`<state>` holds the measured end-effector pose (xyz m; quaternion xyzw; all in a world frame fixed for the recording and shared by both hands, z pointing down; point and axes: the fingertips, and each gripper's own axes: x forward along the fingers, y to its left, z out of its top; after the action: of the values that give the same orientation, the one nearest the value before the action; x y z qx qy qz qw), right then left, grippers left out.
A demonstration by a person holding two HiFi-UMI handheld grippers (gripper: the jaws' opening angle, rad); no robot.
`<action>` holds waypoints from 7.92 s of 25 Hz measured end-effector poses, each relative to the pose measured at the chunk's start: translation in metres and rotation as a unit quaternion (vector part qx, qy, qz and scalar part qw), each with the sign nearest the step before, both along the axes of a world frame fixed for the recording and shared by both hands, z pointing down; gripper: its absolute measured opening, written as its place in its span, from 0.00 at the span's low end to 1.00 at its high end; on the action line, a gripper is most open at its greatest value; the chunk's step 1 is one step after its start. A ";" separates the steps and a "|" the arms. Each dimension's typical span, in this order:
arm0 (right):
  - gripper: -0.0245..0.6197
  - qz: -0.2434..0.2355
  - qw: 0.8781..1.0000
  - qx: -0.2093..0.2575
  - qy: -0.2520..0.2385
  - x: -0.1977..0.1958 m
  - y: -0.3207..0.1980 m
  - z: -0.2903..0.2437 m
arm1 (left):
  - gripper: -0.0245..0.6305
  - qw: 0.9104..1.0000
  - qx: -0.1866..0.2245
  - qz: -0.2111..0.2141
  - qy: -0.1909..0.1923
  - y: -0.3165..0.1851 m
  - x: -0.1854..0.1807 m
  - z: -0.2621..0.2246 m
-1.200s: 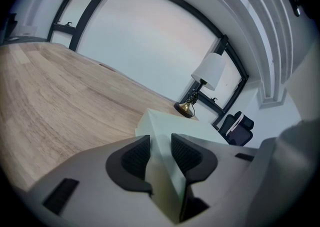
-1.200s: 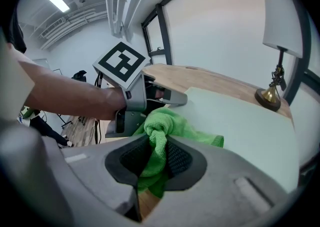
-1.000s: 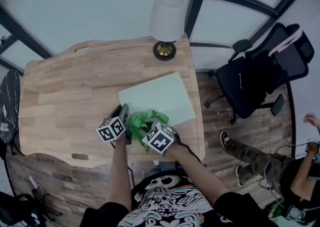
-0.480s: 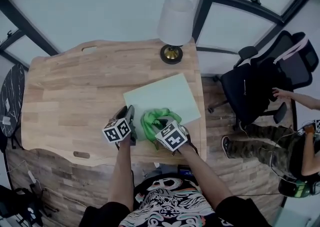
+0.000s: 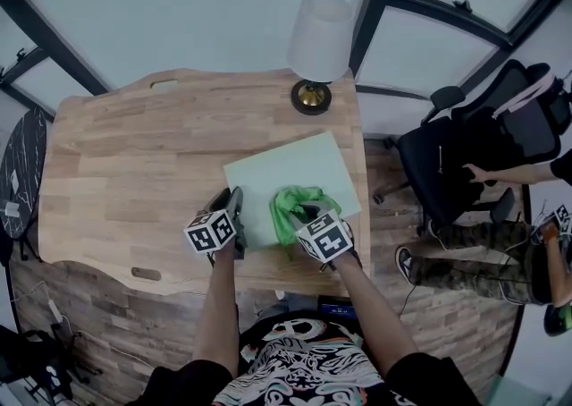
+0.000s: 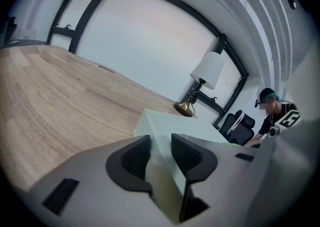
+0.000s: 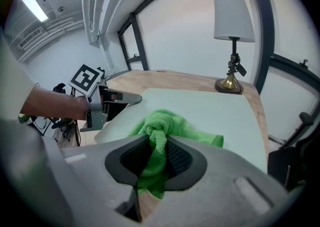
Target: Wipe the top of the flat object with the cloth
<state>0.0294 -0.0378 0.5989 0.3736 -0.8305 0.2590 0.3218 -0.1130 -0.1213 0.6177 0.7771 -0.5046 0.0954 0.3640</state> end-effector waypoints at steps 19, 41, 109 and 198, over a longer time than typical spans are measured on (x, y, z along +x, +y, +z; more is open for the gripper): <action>0.15 0.085 0.996 0.011 0.002 0.072 -0.030 0.002 | 0.24 1.000 0.002 0.006 0.000 0.000 0.001 -0.001; 0.15 0.115 0.993 0.002 -0.002 0.091 -0.043 0.000 | 0.24 1.000 0.003 0.016 0.007 0.002 0.003 -0.002; 0.15 -0.030 0.999 0.006 -0.012 -0.057 -0.088 -0.003 | 0.25 0.999 0.007 0.009 0.033 0.004 0.007 -0.004; 0.15 0.136 0.977 0.143 0.079 0.091 -0.103 -0.018 | 0.24 0.998 0.001 0.031 -0.057 0.001 0.004 -0.010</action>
<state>0.1208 -0.1407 0.5805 0.5447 -0.7722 0.1492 0.2912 -0.1091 -0.1207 0.6081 0.7861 -0.5001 0.1508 0.3305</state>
